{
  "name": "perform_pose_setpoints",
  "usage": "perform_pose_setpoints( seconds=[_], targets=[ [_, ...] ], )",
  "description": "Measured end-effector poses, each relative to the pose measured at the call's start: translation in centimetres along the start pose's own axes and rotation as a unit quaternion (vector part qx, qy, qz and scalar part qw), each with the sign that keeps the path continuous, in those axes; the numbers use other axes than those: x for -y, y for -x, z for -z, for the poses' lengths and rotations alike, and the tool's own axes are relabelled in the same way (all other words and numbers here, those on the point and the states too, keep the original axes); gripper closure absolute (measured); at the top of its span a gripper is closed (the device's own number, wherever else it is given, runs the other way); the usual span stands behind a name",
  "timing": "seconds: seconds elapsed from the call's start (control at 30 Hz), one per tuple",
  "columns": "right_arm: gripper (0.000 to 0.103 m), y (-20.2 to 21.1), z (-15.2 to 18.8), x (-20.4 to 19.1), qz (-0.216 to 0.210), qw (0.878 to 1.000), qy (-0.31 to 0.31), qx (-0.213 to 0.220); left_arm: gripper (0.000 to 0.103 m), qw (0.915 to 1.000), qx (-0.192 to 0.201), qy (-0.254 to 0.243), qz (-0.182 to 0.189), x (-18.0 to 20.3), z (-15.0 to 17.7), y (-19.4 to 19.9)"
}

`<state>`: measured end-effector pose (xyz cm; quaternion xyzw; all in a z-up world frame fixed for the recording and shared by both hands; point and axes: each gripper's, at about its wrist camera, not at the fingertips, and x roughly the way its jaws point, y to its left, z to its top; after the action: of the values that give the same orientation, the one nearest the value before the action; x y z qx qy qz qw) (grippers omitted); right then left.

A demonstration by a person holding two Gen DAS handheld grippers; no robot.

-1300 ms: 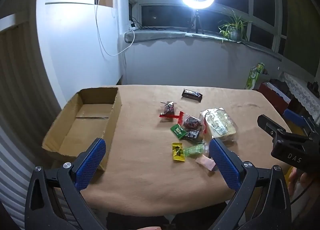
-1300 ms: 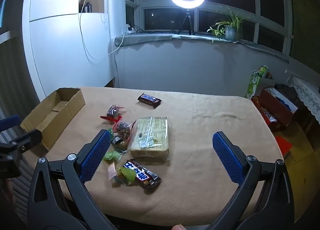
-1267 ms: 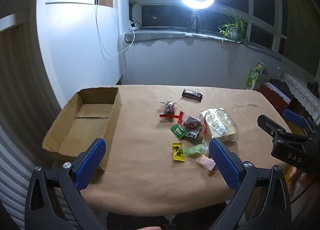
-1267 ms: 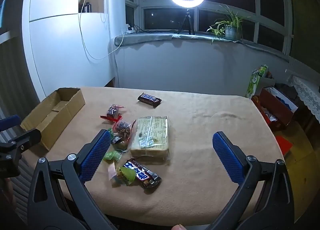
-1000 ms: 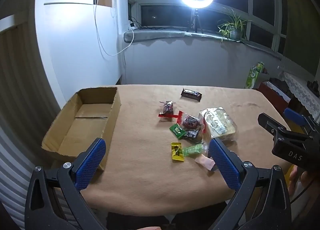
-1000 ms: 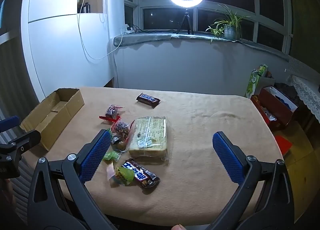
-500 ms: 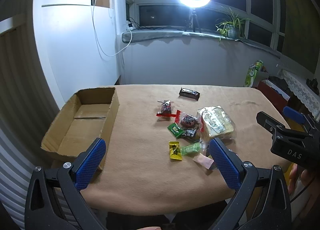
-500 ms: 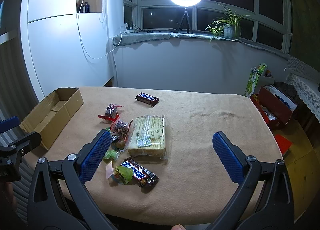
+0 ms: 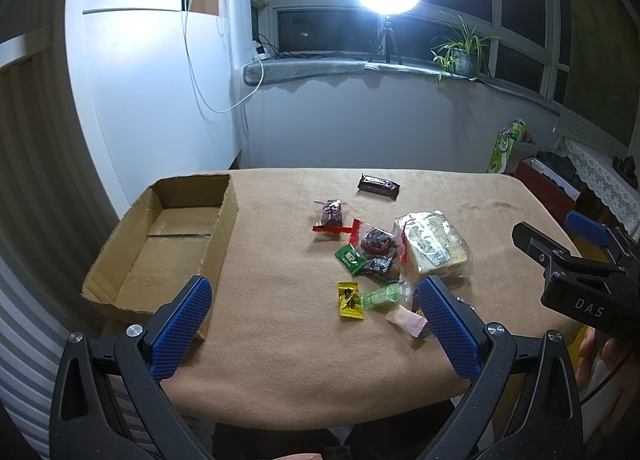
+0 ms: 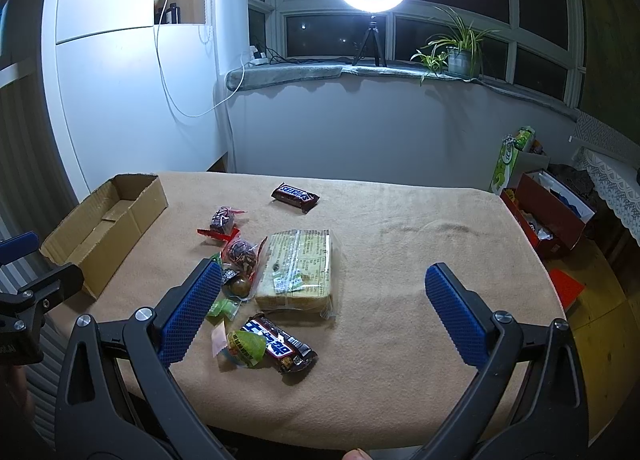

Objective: Organize snacks

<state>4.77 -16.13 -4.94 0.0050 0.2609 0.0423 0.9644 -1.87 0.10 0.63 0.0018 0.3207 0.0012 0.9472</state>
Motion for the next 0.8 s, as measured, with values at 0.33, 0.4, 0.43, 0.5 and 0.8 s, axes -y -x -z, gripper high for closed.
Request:
perform_pose_setpoints(
  seconds=[0.33,0.4,0.43,0.5,0.8],
  targets=[
    [0.0,0.04,0.01,0.03,0.0,1.0,0.001,-0.001,0.0,1.0,0.001,0.0,0.001,-0.04,-0.03,-0.01],
    [0.0,0.01,0.03,0.06,0.0,1.0,0.001,0.0,0.0,1.0,0.001,0.0,0.0,0.0,0.01,-0.02],
    [0.0,0.02,0.01,-0.01,0.001,1.0,0.001,-0.001,0.0,1.0,0.001,-0.001,0.0,-0.02,0.01,-0.02],
    [0.0,0.04,0.0,-0.02,0.0,1.0,0.001,0.0,0.0,1.0,0.0,0.0,0.001,-0.04,0.02,-0.01],
    [0.0,0.03,0.03,0.05,0.0,1.0,0.001,0.0,0.0,1.0,0.001,0.0,0.0,0.03,0.02,-0.01]
  ],
)
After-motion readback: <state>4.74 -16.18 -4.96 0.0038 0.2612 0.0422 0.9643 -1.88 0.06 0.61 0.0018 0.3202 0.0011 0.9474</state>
